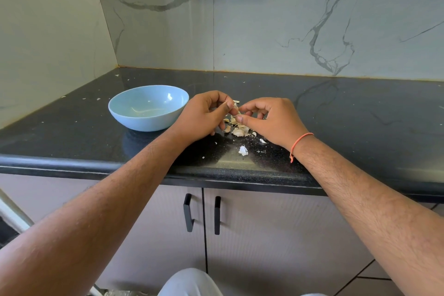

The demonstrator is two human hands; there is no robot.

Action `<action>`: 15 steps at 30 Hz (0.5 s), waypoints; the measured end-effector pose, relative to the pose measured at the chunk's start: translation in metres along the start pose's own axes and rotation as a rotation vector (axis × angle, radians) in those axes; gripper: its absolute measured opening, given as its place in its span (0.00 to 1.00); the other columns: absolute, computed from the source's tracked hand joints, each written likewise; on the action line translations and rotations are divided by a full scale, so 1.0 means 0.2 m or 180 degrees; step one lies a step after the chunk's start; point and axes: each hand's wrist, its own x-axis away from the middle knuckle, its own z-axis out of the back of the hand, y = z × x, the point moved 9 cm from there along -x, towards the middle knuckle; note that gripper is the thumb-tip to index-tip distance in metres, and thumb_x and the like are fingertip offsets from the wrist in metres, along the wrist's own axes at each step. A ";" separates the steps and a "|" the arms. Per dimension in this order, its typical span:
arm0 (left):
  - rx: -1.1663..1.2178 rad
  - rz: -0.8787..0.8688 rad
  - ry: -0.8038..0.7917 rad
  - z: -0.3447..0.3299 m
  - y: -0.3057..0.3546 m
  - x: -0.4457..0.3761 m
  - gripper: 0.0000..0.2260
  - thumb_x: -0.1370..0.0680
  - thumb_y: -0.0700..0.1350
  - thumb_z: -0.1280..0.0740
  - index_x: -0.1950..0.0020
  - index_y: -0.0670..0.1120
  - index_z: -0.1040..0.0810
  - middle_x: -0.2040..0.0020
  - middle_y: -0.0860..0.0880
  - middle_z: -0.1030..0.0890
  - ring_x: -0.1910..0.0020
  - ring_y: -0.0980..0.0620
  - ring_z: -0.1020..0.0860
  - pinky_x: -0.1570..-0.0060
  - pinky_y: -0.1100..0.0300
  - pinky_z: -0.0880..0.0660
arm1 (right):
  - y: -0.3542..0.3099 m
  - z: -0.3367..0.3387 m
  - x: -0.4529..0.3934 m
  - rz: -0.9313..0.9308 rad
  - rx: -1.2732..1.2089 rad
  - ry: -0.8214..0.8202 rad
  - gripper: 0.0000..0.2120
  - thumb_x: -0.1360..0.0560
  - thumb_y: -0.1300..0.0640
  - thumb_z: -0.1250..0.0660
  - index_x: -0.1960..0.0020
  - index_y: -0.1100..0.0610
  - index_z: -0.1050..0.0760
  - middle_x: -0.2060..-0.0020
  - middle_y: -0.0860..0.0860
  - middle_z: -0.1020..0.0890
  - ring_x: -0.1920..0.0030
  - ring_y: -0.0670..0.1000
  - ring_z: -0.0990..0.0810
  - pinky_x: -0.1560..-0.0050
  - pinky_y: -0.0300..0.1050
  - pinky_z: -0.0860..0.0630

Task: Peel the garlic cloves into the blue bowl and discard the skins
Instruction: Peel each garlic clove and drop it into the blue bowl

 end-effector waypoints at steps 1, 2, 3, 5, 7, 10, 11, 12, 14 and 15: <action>0.0028 -0.0008 -0.0019 0.00 0.00 0.00 0.08 0.14 0.48 0.34 0.46 0.44 0.19 0.51 0.51 0.12 0.65 0.51 0.18 0.71 0.56 0.21 | 0.00 0.00 0.00 0.0005 0.0001 0.0004 0.10 0.27 0.48 0.21 0.46 0.48 0.13 0.60 0.41 0.15 0.70 0.43 0.25 0.63 0.42 0.23; 0.0044 -0.0018 -0.0041 -0.01 0.00 0.00 0.09 0.14 0.48 0.35 0.46 0.45 0.19 0.50 0.51 0.13 0.65 0.51 0.18 0.71 0.56 0.21 | -0.01 0.00 0.00 0.0039 0.0015 0.0007 0.10 0.26 0.48 0.22 0.46 0.47 0.13 0.60 0.41 0.15 0.70 0.43 0.25 0.63 0.42 0.23; 0.0058 -0.0026 -0.0060 -0.01 0.00 0.00 0.09 0.14 0.49 0.35 0.46 0.45 0.19 0.50 0.51 0.13 0.65 0.50 0.18 0.70 0.56 0.22 | -0.01 0.00 0.00 0.0079 0.0037 0.0013 0.09 0.26 0.48 0.22 0.46 0.47 0.13 0.59 0.42 0.15 0.70 0.43 0.25 0.63 0.43 0.23; 0.0081 -0.0025 -0.0080 -0.01 0.00 0.00 0.10 0.14 0.49 0.35 0.45 0.44 0.19 0.50 0.50 0.13 0.65 0.50 0.18 0.71 0.56 0.22 | -0.02 0.01 0.00 0.0108 0.0037 0.0034 0.08 0.25 0.48 0.23 0.46 0.46 0.13 0.60 0.41 0.15 0.69 0.44 0.26 0.62 0.46 0.22; 0.0101 -0.0019 -0.0104 -0.01 -0.01 0.00 0.10 0.13 0.49 0.35 0.45 0.43 0.20 0.49 0.49 0.13 0.64 0.50 0.18 0.71 0.56 0.22 | -0.03 0.01 0.01 0.0084 -0.0004 0.0055 0.07 0.25 0.48 0.23 0.48 0.46 0.13 0.64 0.37 0.17 0.70 0.44 0.27 0.60 0.47 0.23; 0.0125 -0.0004 -0.0127 -0.02 -0.01 -0.01 0.10 0.13 0.49 0.36 0.44 0.43 0.20 0.49 0.48 0.13 0.64 0.50 0.18 0.71 0.57 0.23 | -0.03 0.02 0.01 0.0066 -0.0041 0.0094 0.05 0.25 0.47 0.23 0.50 0.46 0.13 0.69 0.38 0.18 0.69 0.50 0.24 0.60 0.45 0.23; 0.0134 0.0007 -0.0120 -0.02 -0.01 0.00 0.10 0.13 0.49 0.36 0.45 0.44 0.20 0.50 0.49 0.13 0.64 0.50 0.18 0.71 0.57 0.23 | -0.02 0.03 0.01 0.0055 -0.0042 0.0106 0.05 0.25 0.47 0.23 0.51 0.46 0.13 0.68 0.42 0.17 0.67 0.52 0.22 0.60 0.46 0.23; 0.0147 0.0028 -0.0099 -0.01 -0.02 0.00 0.10 0.13 0.49 0.36 0.45 0.44 0.20 0.50 0.49 0.13 0.64 0.50 0.18 0.71 0.58 0.23 | -0.02 0.03 0.00 0.0046 -0.0049 0.0108 0.05 0.25 0.47 0.23 0.51 0.46 0.13 0.66 0.46 0.15 0.66 0.52 0.21 0.59 0.46 0.22; 0.0137 0.0123 -0.0002 0.00 -0.03 -0.01 0.09 0.14 0.48 0.36 0.46 0.44 0.20 0.51 0.50 0.13 0.64 0.51 0.18 0.71 0.60 0.22 | -0.01 0.02 0.00 0.0034 -0.0098 0.0110 0.04 0.25 0.48 0.23 0.51 0.46 0.13 0.63 0.47 0.14 0.64 0.50 0.19 0.59 0.44 0.21; 0.0077 0.0173 0.0054 0.00 -0.04 -0.01 0.09 0.14 0.48 0.36 0.45 0.44 0.20 0.51 0.51 0.12 0.64 0.52 0.18 0.70 0.60 0.22 | -0.01 0.02 0.00 0.0038 -0.0127 0.0114 0.04 0.25 0.49 0.22 0.51 0.47 0.12 0.63 0.45 0.14 0.63 0.49 0.19 0.59 0.42 0.21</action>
